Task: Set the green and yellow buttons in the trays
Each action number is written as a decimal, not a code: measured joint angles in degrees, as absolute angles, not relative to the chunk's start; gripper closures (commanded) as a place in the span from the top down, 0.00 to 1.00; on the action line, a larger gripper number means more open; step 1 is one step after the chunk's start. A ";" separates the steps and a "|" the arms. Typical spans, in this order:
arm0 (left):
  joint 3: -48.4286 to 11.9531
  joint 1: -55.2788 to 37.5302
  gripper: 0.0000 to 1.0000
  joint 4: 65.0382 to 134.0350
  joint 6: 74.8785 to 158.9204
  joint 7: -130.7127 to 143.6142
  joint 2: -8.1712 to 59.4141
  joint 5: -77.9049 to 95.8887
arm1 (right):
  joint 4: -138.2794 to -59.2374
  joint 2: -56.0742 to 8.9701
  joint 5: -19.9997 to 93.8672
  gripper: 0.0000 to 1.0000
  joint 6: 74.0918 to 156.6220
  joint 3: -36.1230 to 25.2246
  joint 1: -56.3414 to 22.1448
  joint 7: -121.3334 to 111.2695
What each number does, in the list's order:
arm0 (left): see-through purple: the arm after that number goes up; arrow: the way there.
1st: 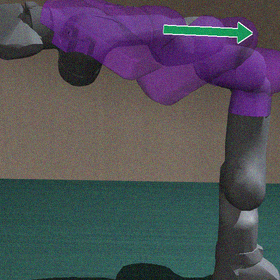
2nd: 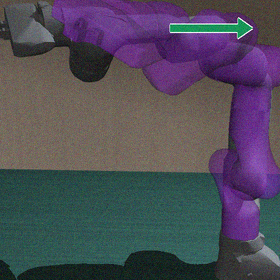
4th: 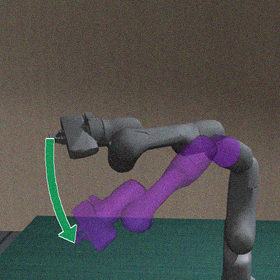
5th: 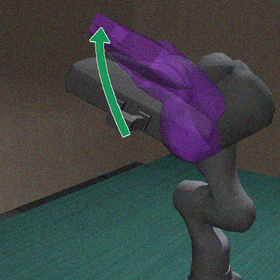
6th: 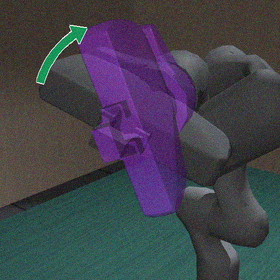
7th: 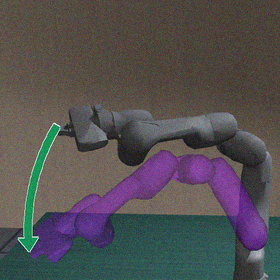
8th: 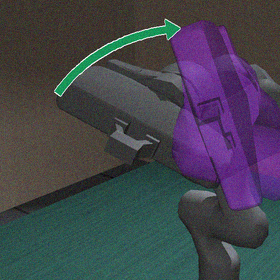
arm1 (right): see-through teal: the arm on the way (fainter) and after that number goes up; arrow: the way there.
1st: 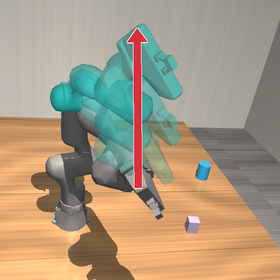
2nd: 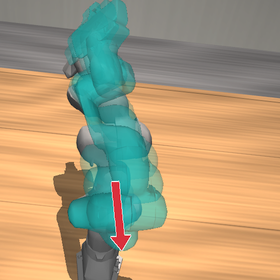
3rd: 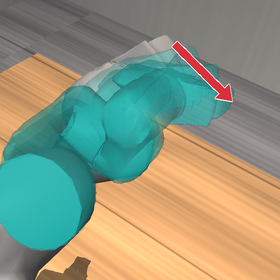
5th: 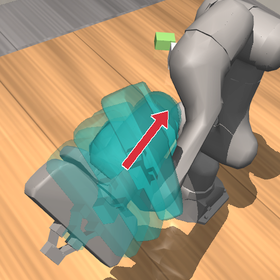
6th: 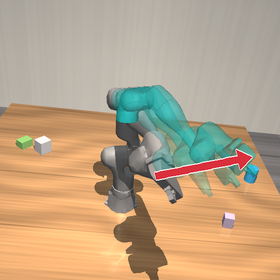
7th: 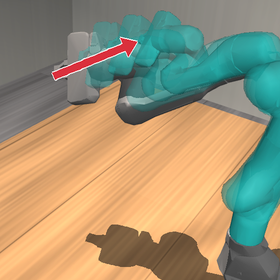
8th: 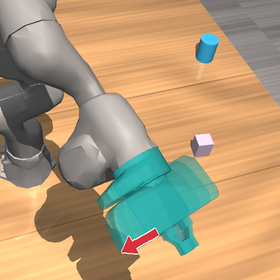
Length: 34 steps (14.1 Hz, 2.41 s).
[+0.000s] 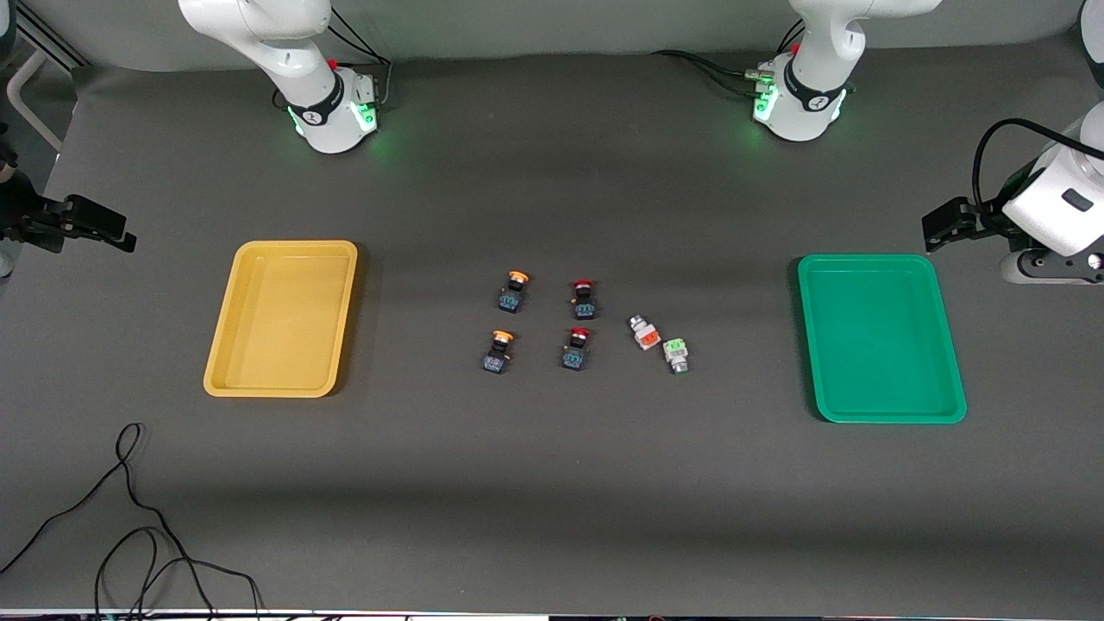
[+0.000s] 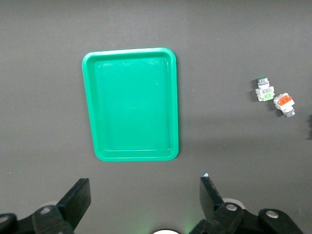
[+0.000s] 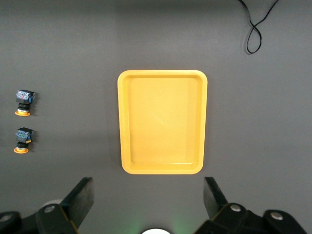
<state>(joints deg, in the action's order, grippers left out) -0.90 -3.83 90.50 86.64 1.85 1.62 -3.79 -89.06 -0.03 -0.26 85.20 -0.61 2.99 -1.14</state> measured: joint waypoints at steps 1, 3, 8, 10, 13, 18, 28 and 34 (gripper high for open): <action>-0.91 -3.83 1.00 90.58 86.64 1.86 1.62 -3.78 | -89.06 -0.03 -0.26 1.00 85.20 -0.61 2.99 -1.14; -0.95 -3.83 1.00 90.77 86.64 1.86 1.62 -3.77 | -89.06 -0.03 -0.26 1.00 85.20 -0.61 2.99 -1.14; -0.98 -3.83 0.99 91.00 86.63 1.87 1.62 -3.76 | -89.07 -0.03 -0.26 1.00 85.03 -0.61 2.99 -1.14; -1.00 -3.83 0.99 91.02 86.63 1.88 1.62 -3.75 | -89.07 0.02 -0.26 1.00 84.81 -0.59 2.66 -1.14; -1.01 -3.83 1.00 91.05 86.62 1.88 1.62 -3.75 | -89.68 0.09 0.10 1.00 84.58 -0.54 -0.07 1.30; -1.03 -3.82 1.00 91.09 86.57 1.88 1.69 -3.74 | -93.75 0.00 1.90 1.00 89.54 -0.19 -14.99 22.65; -1.01 -3.48 1.00 91.14 86.53 1.88 1.71 -3.74 | -96.21 -6.18 2.36 1.00 99.09 -0.05 -42.84 57.98; -1.01 -3.47 1.00 91.17 86.46 1.91 1.71 -3.73 | -107.31 -6.71 2.36 1.00 112.56 -0.70 -43.40 58.65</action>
<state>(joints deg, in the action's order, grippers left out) -1.01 -3.47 91.17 86.46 1.91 1.71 -3.73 -107.31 -6.71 2.36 112.56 -0.70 -43.40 58.65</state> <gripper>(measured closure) 0.000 0.000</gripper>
